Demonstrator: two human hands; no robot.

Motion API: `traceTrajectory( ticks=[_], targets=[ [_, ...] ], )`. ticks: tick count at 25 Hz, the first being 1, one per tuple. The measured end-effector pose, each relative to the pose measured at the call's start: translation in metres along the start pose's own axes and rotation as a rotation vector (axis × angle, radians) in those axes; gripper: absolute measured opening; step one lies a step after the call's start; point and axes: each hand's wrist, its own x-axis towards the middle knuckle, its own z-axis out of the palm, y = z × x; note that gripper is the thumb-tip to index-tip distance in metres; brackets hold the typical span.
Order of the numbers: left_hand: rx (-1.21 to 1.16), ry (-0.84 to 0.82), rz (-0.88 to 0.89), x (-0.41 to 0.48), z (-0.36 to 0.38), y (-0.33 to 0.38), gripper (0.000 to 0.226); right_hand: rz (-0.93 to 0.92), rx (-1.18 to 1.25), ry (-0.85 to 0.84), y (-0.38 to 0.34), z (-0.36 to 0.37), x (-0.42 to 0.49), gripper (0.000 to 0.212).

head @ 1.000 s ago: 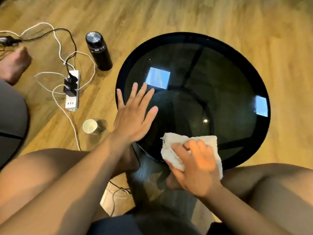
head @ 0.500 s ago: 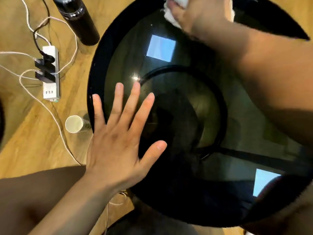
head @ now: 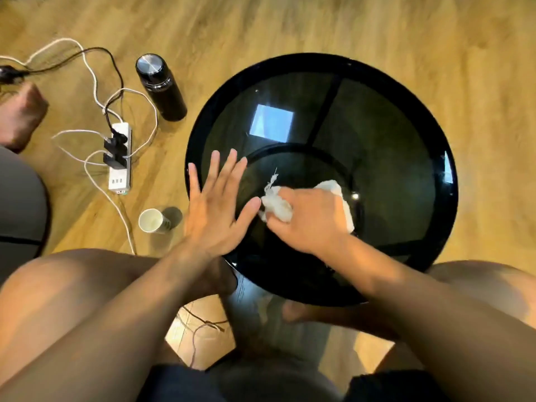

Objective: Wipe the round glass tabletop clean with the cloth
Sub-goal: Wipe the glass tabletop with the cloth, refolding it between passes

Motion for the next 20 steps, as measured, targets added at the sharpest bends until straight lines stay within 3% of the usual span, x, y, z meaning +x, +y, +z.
traceTrajectory(
  ticks=[4,6,9,10,12,15,20],
  targets=[
    [0.068,0.047,-0.007,-0.003,0.0,0.01,0.066,-0.097,0.089,-0.023,-0.023,0.024,-0.109,0.041],
    [0.056,0.082,0.048,-0.008,0.0,0.029,0.061,-0.13,0.1,0.134,-0.015,0.028,-0.12,0.032],
    [0.09,0.023,0.118,-0.013,0.008,0.055,0.062,0.073,0.109,0.496,0.012,0.019,-0.128,0.025],
    [0.103,0.002,0.109,-0.013,0.011,0.06,0.063,0.156,0.077,0.511,0.021,0.021,-0.129,0.026],
    [0.123,-0.031,0.097,-0.013,0.018,0.064,0.064,0.236,-0.084,0.372,0.03,0.036,-0.132,0.03],
    [0.208,-0.068,0.116,-0.012,0.026,0.063,0.066,0.141,-0.15,0.25,0.049,0.049,-0.1,0.03],
    [0.338,-0.185,0.194,-0.012,0.03,0.066,0.072,-0.02,-0.158,0.338,0.104,0.026,0.014,0.036]
  ],
)
